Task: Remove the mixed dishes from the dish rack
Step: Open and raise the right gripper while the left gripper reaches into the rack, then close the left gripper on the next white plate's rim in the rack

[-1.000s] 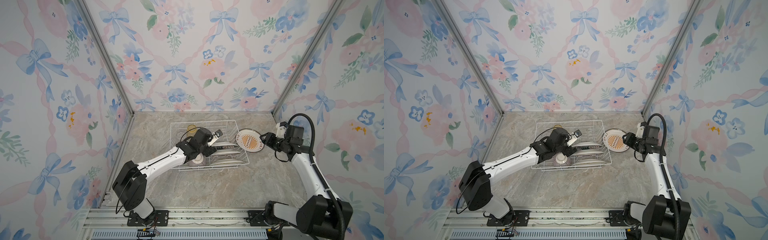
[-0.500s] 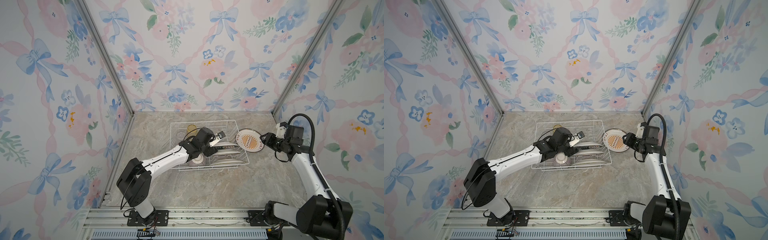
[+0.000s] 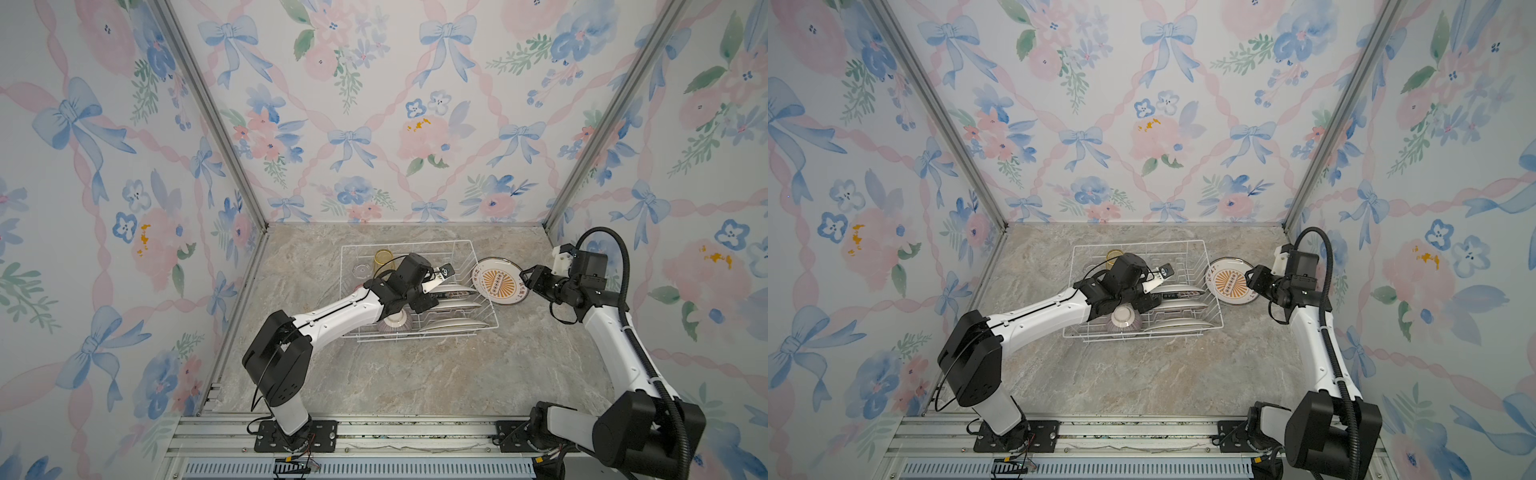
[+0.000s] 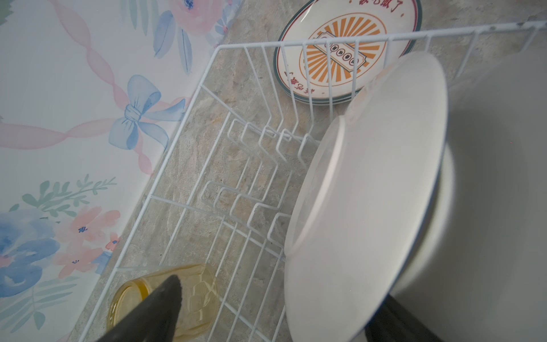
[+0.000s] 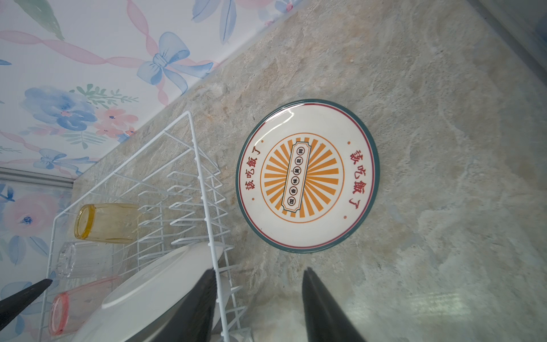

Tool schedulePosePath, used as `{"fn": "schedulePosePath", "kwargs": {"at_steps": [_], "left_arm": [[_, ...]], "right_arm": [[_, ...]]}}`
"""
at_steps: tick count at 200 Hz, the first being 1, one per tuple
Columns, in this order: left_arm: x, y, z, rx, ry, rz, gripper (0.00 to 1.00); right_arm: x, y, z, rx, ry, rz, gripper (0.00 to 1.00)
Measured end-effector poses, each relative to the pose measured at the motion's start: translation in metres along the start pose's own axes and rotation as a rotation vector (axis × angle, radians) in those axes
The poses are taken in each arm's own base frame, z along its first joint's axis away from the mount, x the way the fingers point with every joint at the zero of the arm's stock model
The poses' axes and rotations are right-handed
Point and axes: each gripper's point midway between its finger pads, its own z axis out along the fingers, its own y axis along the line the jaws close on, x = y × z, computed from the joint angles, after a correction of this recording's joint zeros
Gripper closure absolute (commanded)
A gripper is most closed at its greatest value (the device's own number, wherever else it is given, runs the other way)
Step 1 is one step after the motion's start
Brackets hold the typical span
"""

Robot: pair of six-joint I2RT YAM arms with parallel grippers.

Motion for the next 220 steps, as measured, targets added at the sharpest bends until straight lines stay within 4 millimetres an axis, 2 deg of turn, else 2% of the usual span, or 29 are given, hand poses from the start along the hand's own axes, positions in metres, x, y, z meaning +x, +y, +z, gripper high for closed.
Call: {"fn": "schedulePosePath", "kwargs": {"at_steps": [103, 129, 165, 190, 220], "left_arm": [[-0.001, -0.007, 0.013, 0.026, -0.004, 0.042, 0.24], [0.0, -0.007, 0.016, 0.027, -0.002, 0.052, 0.31], [0.0, -0.006, 0.019, 0.029, -0.009, 0.056, 0.35], [-0.002, -0.004, 0.022, 0.037, -0.016, 0.051, 0.46], [-0.004, -0.003, 0.026, 0.046, -0.022, 0.054, 0.48]], "right_arm": [[0.0, 0.0, 0.0, -0.001, -0.001, -0.001, 0.5], [-0.001, 0.0, 0.0, -0.002, -0.005, -0.002, 0.5], [-0.001, 0.001, 0.0, -0.002, -0.006, -0.002, 0.5], [-0.002, 0.001, 0.0, -0.003, -0.008, -0.003, 0.5], [-0.002, 0.001, 0.0, -0.003, -0.008, -0.003, 0.51]]}}
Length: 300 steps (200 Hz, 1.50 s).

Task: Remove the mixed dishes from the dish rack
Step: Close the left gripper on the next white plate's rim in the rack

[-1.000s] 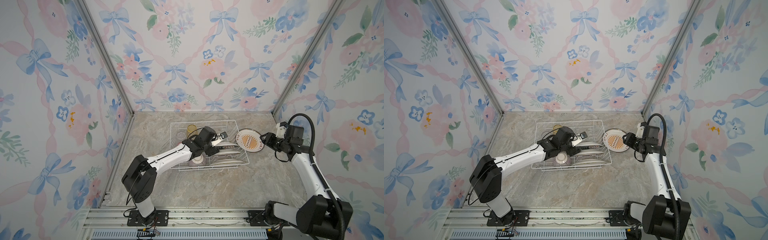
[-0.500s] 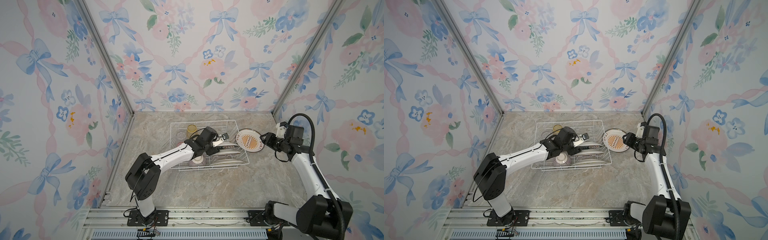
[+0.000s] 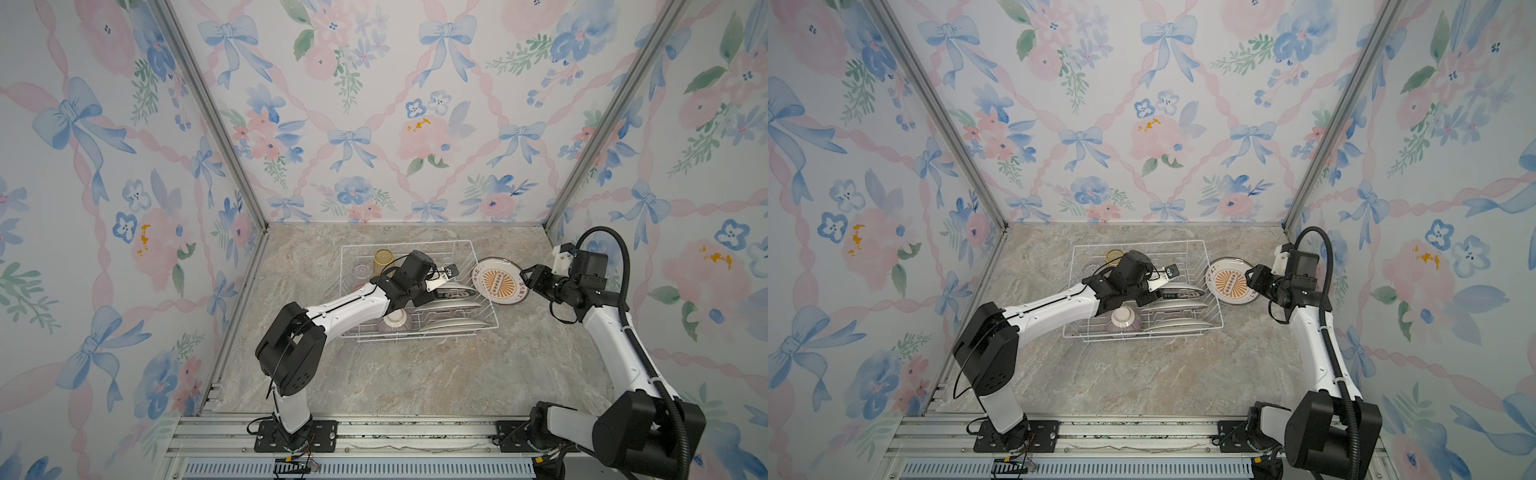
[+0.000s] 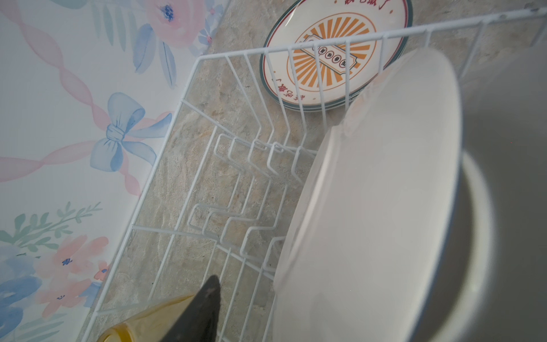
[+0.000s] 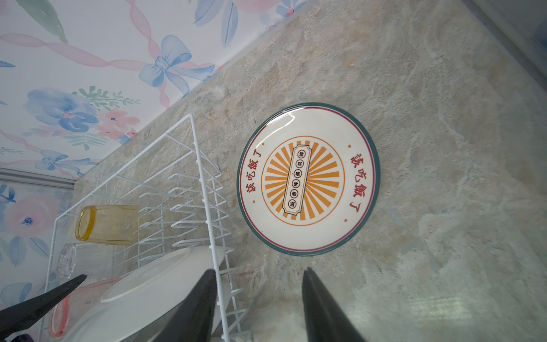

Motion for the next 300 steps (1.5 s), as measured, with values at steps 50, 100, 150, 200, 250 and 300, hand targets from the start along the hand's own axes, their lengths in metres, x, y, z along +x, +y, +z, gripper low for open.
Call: {"fn": "schedulePosePath", "kwargs": {"at_steps": [50, 100, 150, 200, 250, 300], "left_arm": [[0.0, -0.003, 0.005, 0.02, -0.004, 0.002, 0.83], [0.001, 0.009, 0.01, -0.004, -0.007, 0.009, 1.0], [0.0, 0.012, 0.01, -0.005, -0.003, 0.008, 1.0], [-0.002, 0.019, 0.008, 0.016, 0.001, -0.006, 1.0], [-0.02, 0.033, 0.0, 0.007, -0.04, -0.021, 1.0], [-0.053, 0.067, -0.026, -0.025, -0.141, -0.1, 1.0]], "right_arm": [[0.001, -0.001, 0.001, 0.002, 0.004, 0.002, 0.51], [0.001, -0.001, 0.002, 0.002, 0.007, 0.002, 0.51], [0.003, 0.003, 0.003, -0.01, 0.015, -0.012, 0.51], [0.002, 0.011, 0.004, -0.044, 0.011, -0.029, 0.52], [-0.003, 0.026, 0.003, -0.12, -0.002, -0.049, 0.53], [-0.011, 0.049, -0.004, -0.244, -0.045, -0.088, 0.52]]}}
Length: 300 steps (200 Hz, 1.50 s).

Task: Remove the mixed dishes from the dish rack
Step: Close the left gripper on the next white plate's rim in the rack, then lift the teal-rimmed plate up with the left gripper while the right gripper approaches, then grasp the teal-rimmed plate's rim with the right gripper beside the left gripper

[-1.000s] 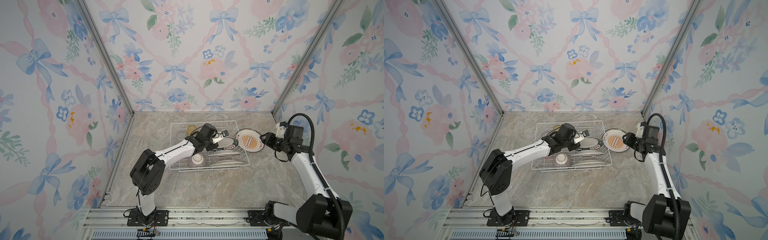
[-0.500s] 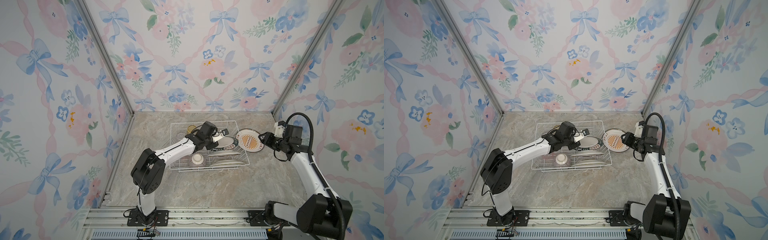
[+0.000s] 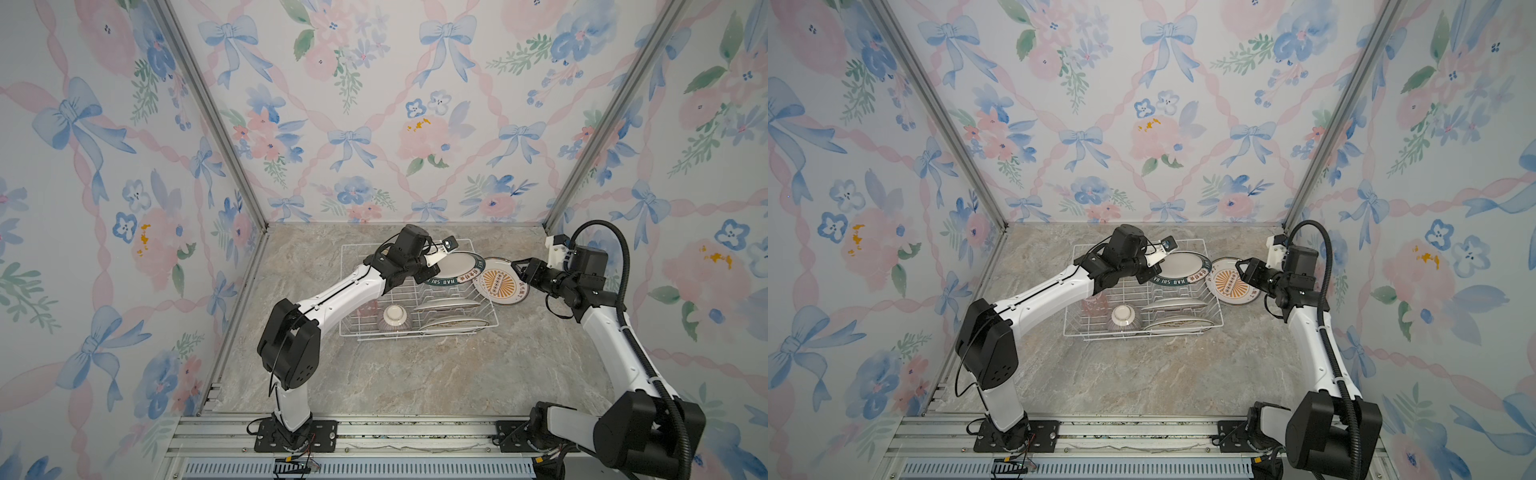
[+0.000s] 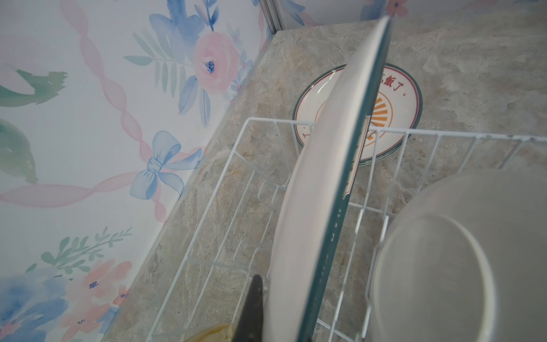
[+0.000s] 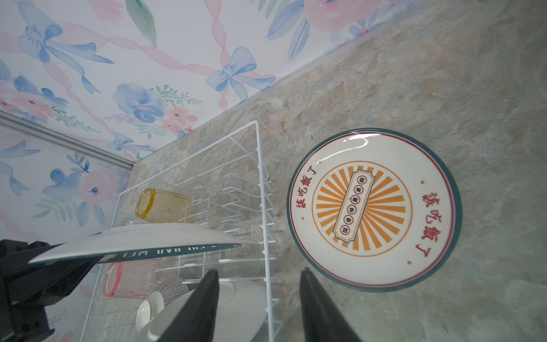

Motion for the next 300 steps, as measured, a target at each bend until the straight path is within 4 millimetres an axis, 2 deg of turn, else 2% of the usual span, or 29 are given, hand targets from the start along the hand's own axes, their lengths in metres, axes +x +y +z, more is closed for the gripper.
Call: {"fn": "schedulePosePath", "kwargs": {"at_steps": [44, 80, 108, 137, 169, 194, 241, 270, 300], "left_arm": [[-0.02, 0.044, -0.028, -0.002, -0.107, -0.184, 1.0], [-0.027, 0.058, -0.041, 0.105, -0.185, -0.36, 1.0], [-0.034, 0.05, -0.048, 0.213, -0.221, -0.469, 1.0], [-0.05, 0.038, -0.057, 0.329, -0.253, -0.546, 1.0], [-0.072, 0.035, -0.065, 0.421, -0.306, -0.578, 1.0], [-0.072, 0.03, -0.061, 0.472, -0.302, -0.602, 1.0], [-0.063, 0.018, -0.04, 0.551, -0.266, -0.65, 1.0], [-0.062, 0.012, -0.034, 0.585, -0.256, -0.66, 1.0], [-0.071, 0.009, -0.037, 0.61, -0.272, -0.656, 1.0]], "right_arm": [[-0.004, 0.03, -0.01, -0.157, -0.07, -0.065, 0.53], [-0.002, 0.057, -0.016, -0.322, -0.112, -0.11, 0.54], [0.002, 0.076, -0.019, -0.428, -0.119, -0.144, 0.54], [0.004, 0.099, -0.022, -0.505, -0.125, -0.195, 0.54], [0.005, 0.107, -0.022, -0.53, -0.129, -0.216, 0.54], [0.002, 0.111, -0.023, -0.542, -0.142, -0.227, 0.55], [0.002, 0.122, -0.018, -0.586, -0.146, -0.238, 0.57], [-0.001, 0.118, -0.009, -0.59, -0.144, -0.209, 0.69], [-0.007, 0.12, -0.005, -0.611, -0.161, -0.192, 0.8]]}}
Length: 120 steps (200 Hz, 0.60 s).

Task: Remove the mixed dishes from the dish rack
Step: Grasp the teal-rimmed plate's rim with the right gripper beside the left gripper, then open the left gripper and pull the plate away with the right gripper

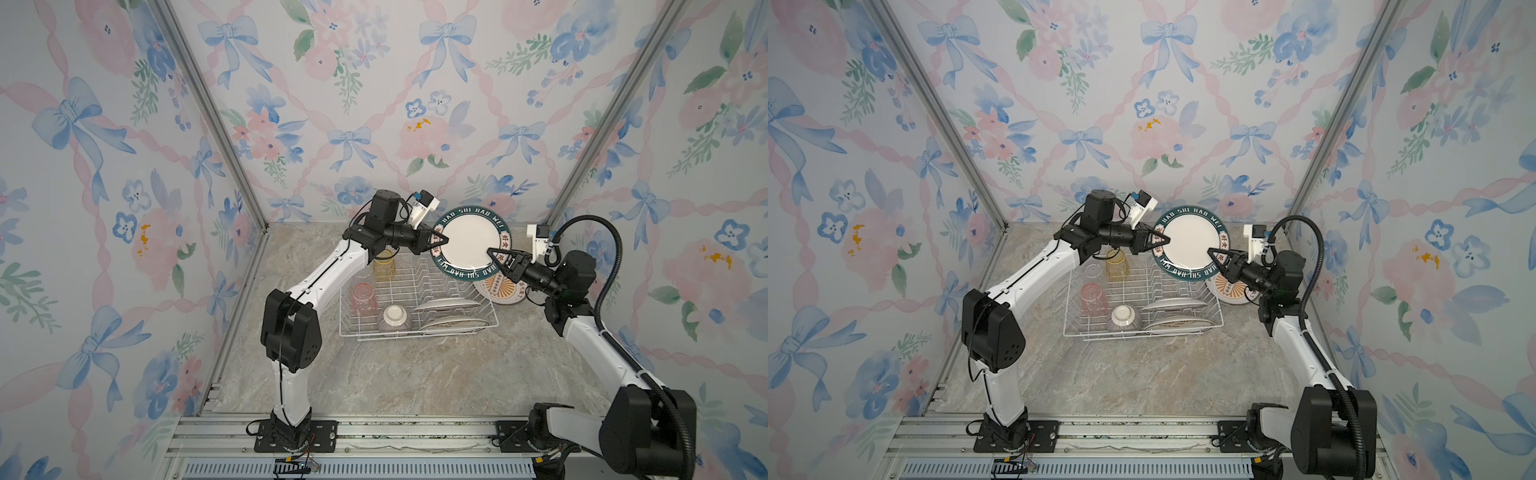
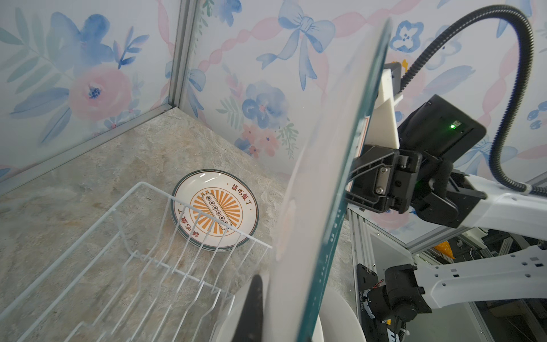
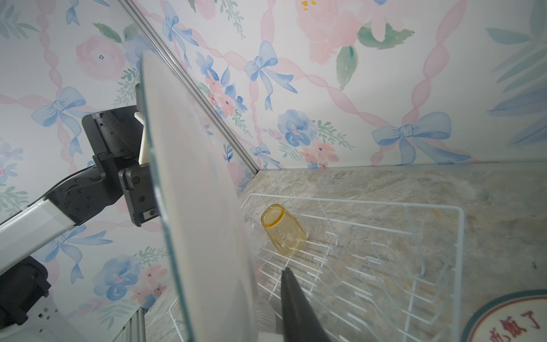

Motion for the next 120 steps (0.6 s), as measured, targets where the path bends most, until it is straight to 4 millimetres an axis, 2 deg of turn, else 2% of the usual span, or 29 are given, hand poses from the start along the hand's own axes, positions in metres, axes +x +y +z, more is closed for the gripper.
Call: {"fn": "schedulePosePath", "kwargs": {"at_steps": [30, 43, 56, 71, 84, 93, 96, 97, 98, 100, 104, 120], "left_arm": [[0.0, 0.001, 0.006, 0.014, 0.003, -0.014, 1.0], [-0.001, 0.002, 0.007, 0.014, 0.003, -0.039, 1.0], [-0.002, 0.004, 0.008, 0.013, 0.002, -0.053, 1.0], [-0.002, 0.005, 0.009, 0.016, 0.002, -0.057, 0.89], [-0.004, 0.003, 0.01, 0.033, -0.001, -0.053, 0.71], [-0.005, 0.002, 0.011, 0.042, -0.003, -0.041, 0.52], [-0.005, 0.002, 0.012, 0.045, -0.004, -0.047, 0.39], [-0.005, 0.001, 0.012, 0.047, -0.004, -0.046, 0.31], [-0.005, 0.001, 0.012, 0.048, -0.004, -0.043, 0.16], [-0.005, 0.001, 0.013, 0.05, -0.005, -0.037, 0.06], [-0.005, 0.0, 0.014, 0.053, -0.004, -0.04, 0.02], [-0.004, 0.0, 0.015, 0.057, -0.003, -0.04, 0.02]], "right_arm": [[-0.004, 0.003, 0.004, -0.022, -0.02, 0.004, 0.89], [-0.006, 0.001, 0.005, -0.02, -0.028, -0.013, 1.0], [-0.006, -0.001, 0.006, -0.018, -0.032, -0.017, 1.0], [-0.007, -0.001, 0.006, -0.015, -0.037, -0.015, 1.0], [-0.007, -0.001, 0.006, -0.014, -0.037, 0.001, 1.0], [-0.006, 0.0, 0.006, -0.021, -0.033, 0.011, 1.0], [-0.006, 0.001, 0.007, -0.022, -0.031, 0.013, 1.0], [-0.006, 0.001, 0.007, -0.023, -0.031, 0.015, 1.0], [-0.006, 0.001, 0.007, -0.024, -0.031, 0.016, 1.0], [-0.006, 0.002, 0.007, -0.025, -0.03, 0.016, 1.0], [-0.006, 0.002, 0.007, -0.026, -0.03, 0.019, 1.0], [-0.005, 0.002, 0.007, -0.028, -0.029, 0.031, 1.0]]}}
